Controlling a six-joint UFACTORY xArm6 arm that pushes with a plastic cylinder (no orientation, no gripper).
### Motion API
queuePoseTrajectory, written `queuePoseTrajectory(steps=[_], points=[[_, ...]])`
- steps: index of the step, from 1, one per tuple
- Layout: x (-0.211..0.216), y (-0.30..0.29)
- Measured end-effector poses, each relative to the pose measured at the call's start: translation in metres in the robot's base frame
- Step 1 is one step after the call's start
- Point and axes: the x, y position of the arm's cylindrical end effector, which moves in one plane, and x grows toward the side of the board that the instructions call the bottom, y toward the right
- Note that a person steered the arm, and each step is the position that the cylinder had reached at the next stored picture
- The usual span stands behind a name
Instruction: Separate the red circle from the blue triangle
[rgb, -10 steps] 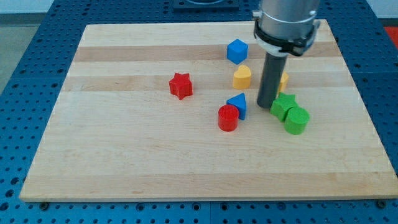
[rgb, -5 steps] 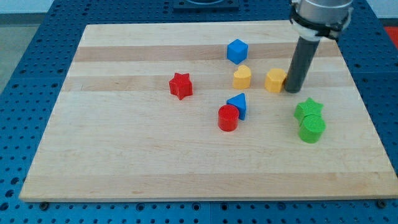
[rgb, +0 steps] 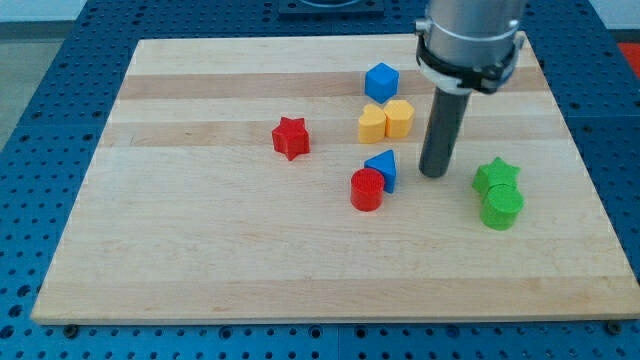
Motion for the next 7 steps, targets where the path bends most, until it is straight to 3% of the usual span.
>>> queuePoseTrajectory(steps=[5, 7], points=[[0.041, -0.131], [0.022, -0.158]])
